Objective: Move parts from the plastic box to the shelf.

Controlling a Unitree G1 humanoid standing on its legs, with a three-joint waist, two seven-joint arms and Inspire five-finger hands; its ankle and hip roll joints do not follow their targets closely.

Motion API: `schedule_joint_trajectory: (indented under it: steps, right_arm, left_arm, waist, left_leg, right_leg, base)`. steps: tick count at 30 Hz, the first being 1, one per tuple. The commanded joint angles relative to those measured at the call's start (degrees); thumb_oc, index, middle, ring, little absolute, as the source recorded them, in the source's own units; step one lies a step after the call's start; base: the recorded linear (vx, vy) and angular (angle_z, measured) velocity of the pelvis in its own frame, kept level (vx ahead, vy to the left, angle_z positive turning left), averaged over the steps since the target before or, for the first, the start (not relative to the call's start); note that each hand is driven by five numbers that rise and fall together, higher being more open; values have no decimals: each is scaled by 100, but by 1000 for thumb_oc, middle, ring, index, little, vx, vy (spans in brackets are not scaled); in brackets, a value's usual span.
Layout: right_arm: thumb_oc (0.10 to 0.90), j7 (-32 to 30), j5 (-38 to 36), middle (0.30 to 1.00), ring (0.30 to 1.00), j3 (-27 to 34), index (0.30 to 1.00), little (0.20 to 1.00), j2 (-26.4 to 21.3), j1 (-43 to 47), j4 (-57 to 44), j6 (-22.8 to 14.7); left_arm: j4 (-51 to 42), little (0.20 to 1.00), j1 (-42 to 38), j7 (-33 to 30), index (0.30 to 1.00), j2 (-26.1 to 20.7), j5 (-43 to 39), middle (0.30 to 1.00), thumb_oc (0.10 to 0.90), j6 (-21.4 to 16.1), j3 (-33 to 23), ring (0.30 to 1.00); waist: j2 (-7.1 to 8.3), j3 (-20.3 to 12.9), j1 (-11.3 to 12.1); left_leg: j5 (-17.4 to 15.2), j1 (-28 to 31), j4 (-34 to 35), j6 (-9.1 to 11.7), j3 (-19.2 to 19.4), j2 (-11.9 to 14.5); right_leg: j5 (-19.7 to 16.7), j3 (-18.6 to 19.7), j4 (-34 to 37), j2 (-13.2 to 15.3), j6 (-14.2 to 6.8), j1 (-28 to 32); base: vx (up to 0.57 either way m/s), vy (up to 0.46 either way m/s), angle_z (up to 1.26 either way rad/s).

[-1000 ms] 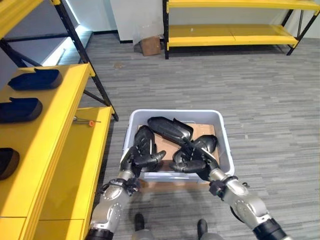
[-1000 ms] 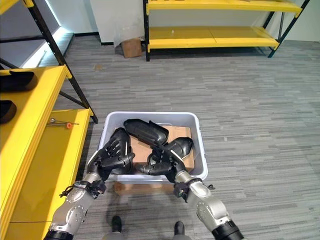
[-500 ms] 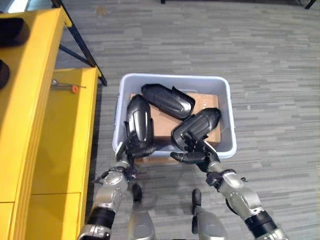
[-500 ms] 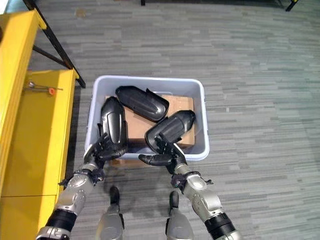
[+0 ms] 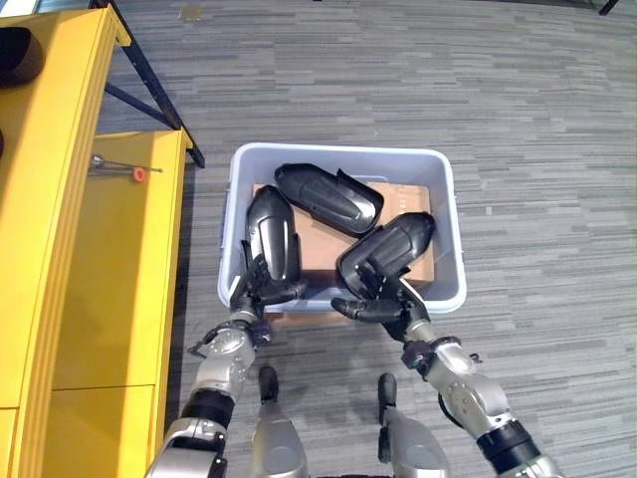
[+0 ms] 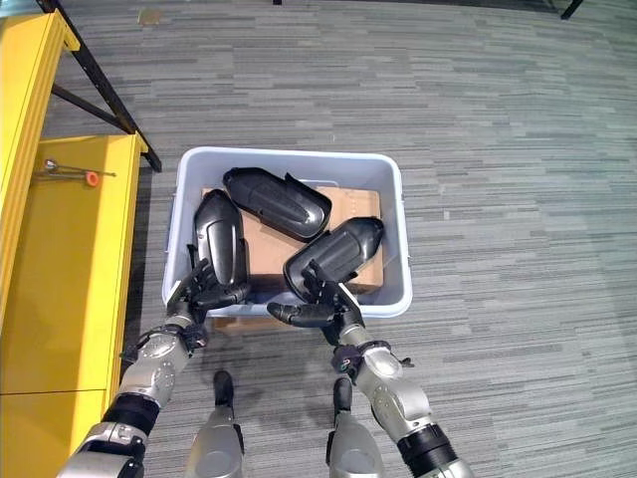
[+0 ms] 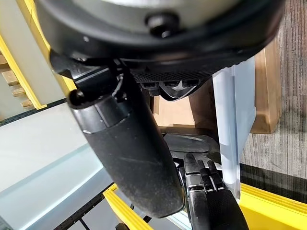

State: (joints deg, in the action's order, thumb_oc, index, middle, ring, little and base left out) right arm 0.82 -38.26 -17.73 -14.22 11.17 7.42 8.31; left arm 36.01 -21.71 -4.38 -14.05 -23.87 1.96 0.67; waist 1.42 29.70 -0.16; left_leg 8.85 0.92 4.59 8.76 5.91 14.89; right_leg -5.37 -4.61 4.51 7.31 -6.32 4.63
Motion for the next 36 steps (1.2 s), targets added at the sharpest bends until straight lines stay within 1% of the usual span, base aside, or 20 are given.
schedule_joint_trajectory:
  steps: [1, 5, 8, 9, 11, 18, 19, 20, 21, 24, 28, 29, 30, 31, 35, 36]
  right_arm:
    - [900, 152, -72, 1000, 1000, 215, 1000, 1000, 199, 290, -1079, -526]
    - [900, 180, -46, 1000, 1000, 258, 1000, 1000, 245, 226, -1062, -531]
    - [900, 181, -36, 1000, 1000, 280, 1000, 1000, 240, 205, -1057, -534]
    - [900, 195, -19, 1000, 1000, 312, 1000, 1000, 255, 183, -1023, -529]
    - [900, 201, 6, 1000, 1000, 362, 1000, 1000, 250, 168, -998, -536]
    - [900, 169, 102, 1000, 1000, 530, 1000, 1000, 269, 159, -923, -514]
    - [900, 172, 110, 1000, 1000, 552, 1000, 1000, 279, 151, -923, -515]
    - [900, 170, 118, 1000, 1000, 570, 1000, 1000, 284, 148, -935, -516]
    - [900, 160, 135, 1000, 1000, 600, 1000, 1000, 288, 139, -942, -519]
    - [900, 146, 164, 1000, 1000, 651, 1000, 1000, 314, 138, -912, -514]
    - [900, 143, 193, 1000, 1000, 711, 1000, 1000, 326, 106, -947, -505]
    - [900, 140, 200, 1000, 1000, 727, 1000, 1000, 336, 106, -943, -502]
    - [900, 142, 201, 1000, 1000, 730, 1000, 1000, 336, 107, -943, -503]
    - [900, 127, 217, 1000, 1000, 762, 1000, 1000, 348, 108, -933, -509]
    - [900, 118, 238, 1000, 1000, 821, 1000, 1000, 357, 109, -937, -518]
    - [900, 119, 238, 1000, 1000, 830, 1000, 1000, 363, 102, -931, -514]
  left_arm:
    - [264, 1000, 151, 59, 1000, 238, 54, 1000, 900, -45, -149, 1000]
    - [482, 1000, 380, 193, 1000, 515, -84, 1000, 900, 23, -208, 1000]
    - [617, 1000, 492, 284, 1000, 621, -136, 1000, 900, 72, -209, 1000]
    - [787, 1000, 602, 390, 1000, 731, -236, 1000, 900, 130, -238, 1000]
    - [834, 1000, 737, 496, 1000, 807, -278, 1000, 900, 183, -240, 1000]
    - [738, 1000, 1053, 632, 1000, 778, -308, 1000, 900, 277, -267, 1000]
    - [725, 1000, 1087, 652, 1000, 793, -325, 1000, 900, 290, -265, 1000]
    - [711, 1000, 1113, 671, 1000, 795, -334, 1000, 900, 296, -250, 1000]
    - [665, 1000, 1156, 681, 1000, 784, -340, 1000, 900, 309, -259, 1000]
    - [610, 1000, 1202, 699, 1000, 766, -380, 1000, 900, 342, -258, 1000]
    - [530, 1000, 1283, 715, 1000, 779, -412, 1000, 900, 388, -237, 1000]
    - [521, 1000, 1308, 713, 1000, 777, -424, 1000, 900, 396, -232, 1000]
    - [515, 1000, 1309, 711, 1000, 777, -425, 1000, 900, 397, -228, 1000]
    - [521, 1000, 1322, 718, 1000, 777, -420, 1000, 900, 397, -220, 1000]
    - [473, 1000, 1373, 729, 1000, 768, -417, 1000, 900, 416, -212, 1000]
    - [445, 1000, 1383, 724, 1000, 763, -426, 1000, 900, 425, -210, 1000]
  waist:
    - [105, 2, -73]
    - [100, -14, -81]
    - [78, -45, -96]
    - [68, -69, -102]
    - [67, -65, -95]
    - [39, -73, -71]
    - [23, -81, -68]
    - [31, -68, -65]
    - [16, -83, -67]
    - [17, -95, -68]
    - [4, -115, -60]
    - [-10, -126, -63]
    - [-2, -114, -59]
    - [-13, -129, -63]
    - [-16, -128, -59]
    - [-27, -143, -58]
  left_leg:
    - [-435, 593, -145, -309, -120, 227]
    - [-396, 575, -162, -321, -140, 227]
    - [-444, 623, -142, -317, -123, 248]
    - [-444, 641, -128, -317, -111, 258]
    - [-396, 621, -131, -316, -127, 256]
    - [-387, 625, -123, -316, -121, 276]
    - [-438, 673, -101, -309, -104, 291]
    - [-388, 641, -111, -315, -117, 281]
    - [-437, 683, -83, -311, -100, 299]
    - [-379, 645, -92, -312, -114, 294]
    - [-374, 659, -85, -313, -108, 290]
    - [-418, 695, -73, -308, -94, 296]
    - [-372, 665, -87, -312, -107, 287]
    - [-417, 701, -76, -304, -96, 295]
    - [-372, 675, -91, -304, -121, 287]
    - [-415, 705, -82, -298, -111, 296]
  right_leg:
    - [40, 45, -584, 438, 471, -229]
    - [-10, 52, -583, 439, 475, -262]
    - [43, 46, -575, 429, 470, -230]
    - [50, 43, -571, 426, 467, -219]
    - [8, 56, -580, 431, 475, -236]
    - [-5, 45, -570, 423, 470, -250]
    - [41, 27, -560, 414, 463, -212]
    - [-13, 31, -566, 425, 469, -245]
    - [33, 19, -558, 416, 460, -214]
    - [-21, 32, -558, 431, 469, -244]
    - [-27, 11, -554, 435, 471, -236]
    - [19, 0, -545, 428, 463, -206]
    - [-28, 11, -552, 434, 471, -233]
    - [18, 3, -538, 425, 466, -200]
    - [-40, 4, -524, 447, 468, -215]
    - [-2, -10, -515, 444, 459, -186]
  base:
    - [0, 0, 0]
    - [0, 0, 0]
    - [34, -4, 1]
    - [0, 0, 0]
    - [0, 0, 0]
    - [6, -1, 0]
    - [0, 0, 0]
    - [43, -6, 0]
    - [0, 0, 0]
    - [12, -1, 0]
    - [11, 1, 0]
    - [0, 0, 0]
    - [41, 0, 0]
    - [0, 0, 0]
    - [3, -3, 0]
    - [44, -6, 0]
